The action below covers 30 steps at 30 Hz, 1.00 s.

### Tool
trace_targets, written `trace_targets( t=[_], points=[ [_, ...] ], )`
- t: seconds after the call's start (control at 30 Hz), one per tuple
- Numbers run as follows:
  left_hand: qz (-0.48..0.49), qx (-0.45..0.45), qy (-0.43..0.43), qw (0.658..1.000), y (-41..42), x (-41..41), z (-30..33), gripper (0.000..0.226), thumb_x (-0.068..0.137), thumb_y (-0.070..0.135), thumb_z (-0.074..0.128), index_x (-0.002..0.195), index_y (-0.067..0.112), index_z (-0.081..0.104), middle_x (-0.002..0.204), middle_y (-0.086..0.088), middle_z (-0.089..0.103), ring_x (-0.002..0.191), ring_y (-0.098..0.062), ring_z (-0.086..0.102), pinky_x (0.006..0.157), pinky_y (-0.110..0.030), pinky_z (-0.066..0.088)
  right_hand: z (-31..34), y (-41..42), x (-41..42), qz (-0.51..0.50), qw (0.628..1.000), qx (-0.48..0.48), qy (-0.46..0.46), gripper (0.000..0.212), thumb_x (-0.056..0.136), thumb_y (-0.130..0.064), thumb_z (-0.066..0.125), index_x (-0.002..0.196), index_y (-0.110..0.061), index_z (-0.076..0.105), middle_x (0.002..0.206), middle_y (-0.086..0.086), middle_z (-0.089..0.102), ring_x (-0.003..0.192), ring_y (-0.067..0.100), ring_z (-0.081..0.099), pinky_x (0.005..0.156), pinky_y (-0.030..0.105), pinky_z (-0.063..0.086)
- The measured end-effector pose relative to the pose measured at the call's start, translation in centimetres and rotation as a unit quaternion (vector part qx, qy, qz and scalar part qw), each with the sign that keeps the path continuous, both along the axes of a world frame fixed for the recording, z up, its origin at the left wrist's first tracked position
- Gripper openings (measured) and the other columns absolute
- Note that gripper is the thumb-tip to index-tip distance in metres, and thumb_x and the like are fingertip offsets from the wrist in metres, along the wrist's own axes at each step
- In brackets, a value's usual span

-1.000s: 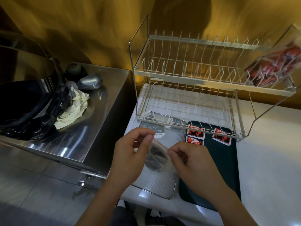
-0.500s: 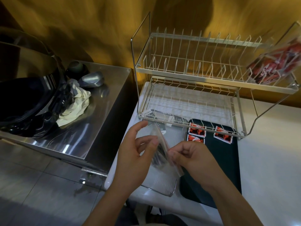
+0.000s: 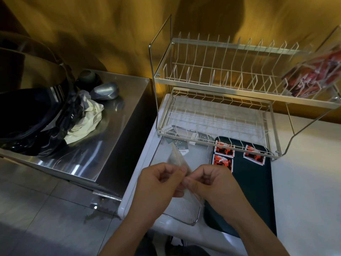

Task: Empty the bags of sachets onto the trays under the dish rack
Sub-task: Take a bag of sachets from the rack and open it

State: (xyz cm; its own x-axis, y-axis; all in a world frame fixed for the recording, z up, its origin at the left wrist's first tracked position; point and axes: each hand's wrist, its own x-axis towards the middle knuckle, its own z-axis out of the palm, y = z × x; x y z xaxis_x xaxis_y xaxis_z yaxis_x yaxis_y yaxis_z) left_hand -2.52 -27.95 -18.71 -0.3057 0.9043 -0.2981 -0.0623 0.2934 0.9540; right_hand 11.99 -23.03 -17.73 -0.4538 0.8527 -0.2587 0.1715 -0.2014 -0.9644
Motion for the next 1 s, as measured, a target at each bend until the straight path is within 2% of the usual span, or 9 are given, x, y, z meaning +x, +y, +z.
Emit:
trace_targets(
  t=[0.1,0.17,0.23,0.4,0.53,0.63,0.77,1.0],
  points=[
    [-0.013,0.005,-0.023,1.0,-0.1,-0.1,0.1,0.015,0.087,0.018,0.067,0.085,0.007,0.077,0.075,-0.011,0.078,0.072,-0.023,0.077,0.062,-0.032,0.064,-0.2,0.1,0.1,-0.005,1.0,0.006,0.005,0.012,0.06,-0.032,0.078,0.063,-0.021,0.075,0.072,0.014,0.076,0.065,0.023,0.065,0.065,0.031,0.057],
    [-0.015,0.008,-0.046,0.999,-0.2,-0.1,0.3,0.02,0.079,0.024,0.067,0.085,0.008,0.077,0.076,-0.01,0.079,0.072,-0.022,0.077,0.061,-0.03,0.063,-0.3,0.2,0.1,-0.008,1.0,-0.001,0.019,0.009,0.06,-0.029,0.078,0.062,-0.02,0.075,0.069,0.011,0.076,0.063,0.02,0.064,0.06,0.023,0.055],
    [-0.013,0.007,-0.06,0.998,-0.2,-0.1,0.3,0.024,0.075,0.027,0.065,0.084,0.008,0.077,0.077,-0.01,0.079,0.072,-0.022,0.077,0.061,-0.03,0.063,-0.4,0.2,0.2,-0.006,1.0,-0.009,0.028,0.008,0.061,-0.027,0.078,0.062,-0.019,0.075,0.066,0.007,0.076,0.062,0.017,0.064,0.059,0.021,0.055],
    [-0.007,0.0,-0.063,0.998,-0.2,0.0,0.2,0.02,0.08,0.023,0.065,0.084,0.008,0.077,0.077,-0.01,0.079,0.073,-0.022,0.076,0.062,-0.03,0.063,-0.6,0.3,0.3,-0.006,0.999,-0.012,0.034,0.008,0.062,-0.027,0.078,0.063,-0.019,0.075,0.065,0.006,0.074,0.062,0.018,0.063,0.061,0.024,0.055],
    [-0.007,-0.005,-0.061,0.998,-0.1,0.0,0.3,0.015,0.088,0.014,0.063,0.085,0.006,0.076,0.076,-0.011,0.078,0.072,-0.023,0.076,0.061,-0.03,0.063,-0.8,0.3,0.4,-0.007,0.999,-0.022,0.039,0.013,0.063,-0.03,0.077,0.065,-0.018,0.075,0.064,0.008,0.072,0.062,0.022,0.059,0.064,0.036,0.052],
    [-0.008,-0.003,-0.062,0.998,-0.1,0.0,0.3,0.017,0.083,0.019,0.064,0.085,0.007,0.076,0.076,-0.011,0.078,0.071,-0.023,0.076,0.06,-0.028,0.062,-0.9,0.4,0.5,-0.001,0.999,-0.029,0.046,0.015,0.065,-0.031,0.076,0.065,-0.016,0.074,0.063,0.008,0.07,0.062,0.022,0.059,0.066,0.039,0.05],
    [-0.012,-0.001,-0.061,0.998,-0.3,-0.1,0.2,0.026,0.077,0.028,0.064,0.086,0.006,0.076,0.077,-0.012,0.078,0.074,-0.025,0.076,0.062,-0.031,0.063,-1.1,0.4,0.4,0.002,0.997,-0.042,0.061,0.016,0.065,-0.031,0.074,0.063,-0.015,0.072,0.061,0.008,0.068,0.061,0.022,0.058,0.065,0.037,0.049],
    [-0.012,-0.007,-0.06,0.998,-0.5,-0.2,0.3,0.021,0.083,0.024,0.064,0.084,0.007,0.077,0.077,-0.012,0.077,0.072,-0.022,0.075,0.061,-0.031,0.063,-1.5,0.3,0.5,0.012,0.994,-0.066,0.086,0.02,0.071,-0.025,0.073,0.07,-0.004,0.07,0.064,0.013,0.066,0.061,0.021,0.058,0.061,0.031,0.05]
  ],
)
